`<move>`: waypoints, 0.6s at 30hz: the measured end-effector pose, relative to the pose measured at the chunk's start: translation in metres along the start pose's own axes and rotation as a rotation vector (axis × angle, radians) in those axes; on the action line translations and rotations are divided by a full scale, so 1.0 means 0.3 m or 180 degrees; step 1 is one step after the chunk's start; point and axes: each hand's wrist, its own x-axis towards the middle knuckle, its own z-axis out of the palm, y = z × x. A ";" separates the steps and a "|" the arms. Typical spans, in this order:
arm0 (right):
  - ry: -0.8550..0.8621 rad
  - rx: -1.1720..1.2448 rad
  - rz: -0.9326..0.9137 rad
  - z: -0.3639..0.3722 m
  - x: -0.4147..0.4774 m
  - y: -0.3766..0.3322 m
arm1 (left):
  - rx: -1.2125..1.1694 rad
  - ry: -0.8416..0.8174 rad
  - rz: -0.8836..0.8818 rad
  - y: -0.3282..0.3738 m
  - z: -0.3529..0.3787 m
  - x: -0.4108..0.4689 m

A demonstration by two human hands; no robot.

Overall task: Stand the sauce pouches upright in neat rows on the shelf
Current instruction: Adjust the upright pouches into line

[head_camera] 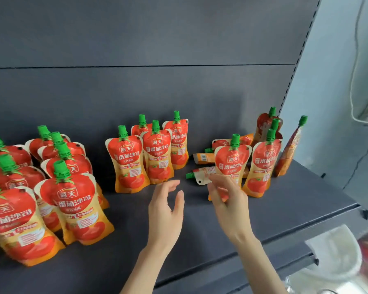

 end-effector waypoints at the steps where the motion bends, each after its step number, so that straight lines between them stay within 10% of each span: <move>1: 0.0071 0.0021 -0.0023 -0.042 -0.002 0.003 | -0.0046 -0.0080 0.0040 0.017 0.027 -0.003; 9: 0.0567 0.0082 -0.0002 -0.339 0.065 0.127 | -0.0498 -0.0134 -0.0133 0.138 0.291 0.021; 18: -0.0248 0.0183 0.0376 -0.502 0.186 0.327 | -0.0403 0.0656 -0.1019 0.184 0.511 -0.036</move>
